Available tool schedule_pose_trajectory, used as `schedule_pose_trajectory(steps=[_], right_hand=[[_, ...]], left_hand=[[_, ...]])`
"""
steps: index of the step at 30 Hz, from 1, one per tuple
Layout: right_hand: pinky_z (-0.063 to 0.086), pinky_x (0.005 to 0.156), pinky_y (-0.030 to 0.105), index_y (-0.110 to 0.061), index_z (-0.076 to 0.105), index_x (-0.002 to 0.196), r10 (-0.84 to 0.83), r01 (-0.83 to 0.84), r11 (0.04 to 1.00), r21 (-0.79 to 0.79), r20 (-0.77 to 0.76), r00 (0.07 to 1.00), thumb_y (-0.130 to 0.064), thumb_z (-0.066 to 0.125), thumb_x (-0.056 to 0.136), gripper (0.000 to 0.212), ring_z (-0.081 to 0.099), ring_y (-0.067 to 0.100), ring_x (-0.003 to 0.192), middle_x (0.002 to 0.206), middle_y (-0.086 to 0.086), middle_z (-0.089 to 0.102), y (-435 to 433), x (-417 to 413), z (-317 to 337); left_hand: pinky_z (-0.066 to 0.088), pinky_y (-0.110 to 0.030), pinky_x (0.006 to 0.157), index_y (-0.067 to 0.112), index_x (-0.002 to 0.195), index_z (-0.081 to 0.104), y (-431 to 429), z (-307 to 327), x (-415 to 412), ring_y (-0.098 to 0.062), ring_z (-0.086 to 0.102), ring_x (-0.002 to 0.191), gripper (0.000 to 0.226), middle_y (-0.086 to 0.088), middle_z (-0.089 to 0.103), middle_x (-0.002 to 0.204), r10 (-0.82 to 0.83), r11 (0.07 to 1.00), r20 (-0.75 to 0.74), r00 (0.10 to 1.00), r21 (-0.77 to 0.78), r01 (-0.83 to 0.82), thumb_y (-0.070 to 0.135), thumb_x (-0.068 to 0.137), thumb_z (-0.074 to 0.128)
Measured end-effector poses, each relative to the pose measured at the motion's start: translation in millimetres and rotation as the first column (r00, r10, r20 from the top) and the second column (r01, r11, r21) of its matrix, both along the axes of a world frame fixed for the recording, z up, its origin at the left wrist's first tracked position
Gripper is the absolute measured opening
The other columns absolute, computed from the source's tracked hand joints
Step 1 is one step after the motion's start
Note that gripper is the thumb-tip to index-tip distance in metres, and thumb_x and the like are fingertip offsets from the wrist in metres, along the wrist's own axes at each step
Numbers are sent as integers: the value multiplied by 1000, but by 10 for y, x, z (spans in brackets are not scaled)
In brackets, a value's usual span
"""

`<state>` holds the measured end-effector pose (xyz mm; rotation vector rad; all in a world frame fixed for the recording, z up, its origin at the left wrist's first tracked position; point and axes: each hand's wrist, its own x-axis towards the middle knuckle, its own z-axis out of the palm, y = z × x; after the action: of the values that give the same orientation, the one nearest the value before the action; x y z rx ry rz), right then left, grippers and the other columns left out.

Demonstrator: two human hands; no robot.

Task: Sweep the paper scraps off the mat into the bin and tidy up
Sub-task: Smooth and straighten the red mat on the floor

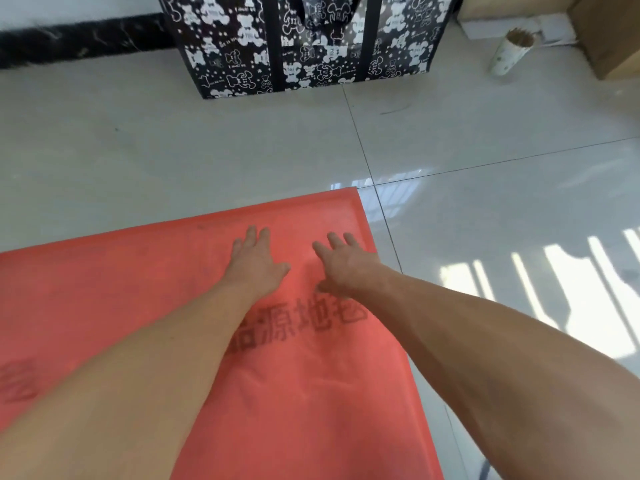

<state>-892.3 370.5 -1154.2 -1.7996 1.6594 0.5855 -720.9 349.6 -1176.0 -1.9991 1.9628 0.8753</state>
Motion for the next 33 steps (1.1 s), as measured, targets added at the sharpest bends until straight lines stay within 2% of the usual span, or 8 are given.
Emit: schedule_pose_trajectory(steps=[3,6,12,21,29,33], right_hand=[[31,108,62,-31,9,153,-6,5,1000,19,26,1000,-51,57,91,81,-3,28,149,162,-1,2,135,261,94],[32,105,63,-29,16,151,33,-32,999,-42,25,999,-51,53,93,73,1,28,149,161,0,9,290,501,244],[29,107,62,-29,16,151,106,-106,990,-95,-2,994,-52,48,95,69,3,27,149,161,1,11,544,849,535],[25,109,62,-29,15,152,130,-138,985,-109,-76,989,-51,45,96,67,2,28,149,161,2,11,649,875,960],[27,108,62,-28,17,151,208,-216,969,-124,-68,976,-51,43,97,65,5,27,149,160,3,14,639,871,968],[29,108,62,-28,19,151,187,-187,978,-97,-11,982,-50,43,97,63,6,27,149,160,3,15,674,812,870]], left_hand=[[5,-38,122,11,156,5,153,138,195,-35,0,150,90,-16,-3,164,82,996,21,996,18,-83,46,92,57],[11,-46,121,14,156,3,311,234,423,-33,-4,151,90,-13,-5,164,61,998,46,997,10,-62,48,92,55],[12,-47,121,17,157,2,578,450,762,-32,-6,151,87,-9,-6,165,41,999,53,998,11,-42,52,93,49],[14,-49,120,22,157,2,775,841,997,-32,-3,151,84,-7,-1,165,122,991,-19,992,-49,-123,50,93,49],[13,-49,121,22,157,3,924,947,939,-29,-5,151,81,-4,-3,165,178,983,13,984,-46,-178,47,95,49],[15,-51,120,24,157,4,996,871,910,-27,-5,151,84,-3,-3,165,187,982,27,982,-10,-187,48,92,53]])
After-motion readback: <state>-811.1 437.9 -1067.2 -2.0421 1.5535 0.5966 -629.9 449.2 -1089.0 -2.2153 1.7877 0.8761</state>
